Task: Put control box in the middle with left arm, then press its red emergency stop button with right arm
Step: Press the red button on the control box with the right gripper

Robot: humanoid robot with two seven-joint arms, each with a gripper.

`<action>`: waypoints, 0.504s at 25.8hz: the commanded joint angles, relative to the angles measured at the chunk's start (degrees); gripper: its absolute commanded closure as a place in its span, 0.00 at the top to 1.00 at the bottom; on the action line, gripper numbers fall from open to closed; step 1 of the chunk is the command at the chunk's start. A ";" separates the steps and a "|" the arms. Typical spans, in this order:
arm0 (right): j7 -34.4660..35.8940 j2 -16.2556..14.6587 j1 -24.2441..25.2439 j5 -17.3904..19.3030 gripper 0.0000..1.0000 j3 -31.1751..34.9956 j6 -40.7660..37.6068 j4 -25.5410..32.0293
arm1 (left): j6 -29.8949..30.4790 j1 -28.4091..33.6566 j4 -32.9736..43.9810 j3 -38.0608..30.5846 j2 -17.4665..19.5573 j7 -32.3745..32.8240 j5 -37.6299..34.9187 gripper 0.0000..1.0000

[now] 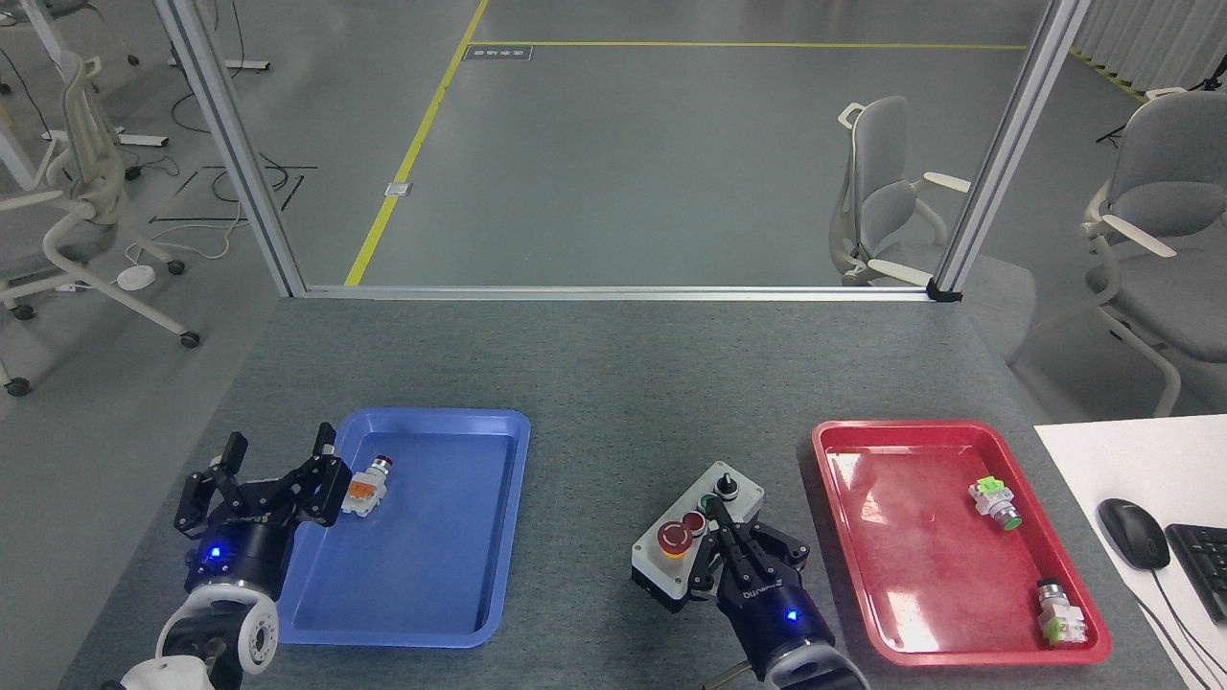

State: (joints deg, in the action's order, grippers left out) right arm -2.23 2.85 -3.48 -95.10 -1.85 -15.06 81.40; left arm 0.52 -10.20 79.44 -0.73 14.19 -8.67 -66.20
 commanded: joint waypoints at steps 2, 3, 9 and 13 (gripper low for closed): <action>-0.14 0.05 -0.83 0.00 0.00 -1.32 0.74 -3.61 | 0.09 0.44 -0.17 0.37 -0.66 -0.20 0.02 0.99; -0.14 0.05 -1.36 0.00 0.00 -1.58 0.83 -4.49 | 0.09 0.53 -0.34 0.55 -1.10 -0.38 0.11 0.99; -0.23 0.58 -3.29 0.00 0.00 -3.43 1.70 -9.41 | 0.01 2.64 -2.54 1.34 -6.11 -1.00 -0.86 0.99; -0.32 0.58 -3.29 0.00 0.00 -3.60 1.70 -10.20 | 0.01 2.64 -3.42 1.69 -6.28 -0.12 -0.68 0.99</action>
State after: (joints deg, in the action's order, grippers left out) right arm -2.09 3.37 -6.63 -95.09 -5.20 -13.28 72.02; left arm 0.58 -7.78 76.62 0.78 8.46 -9.33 -66.88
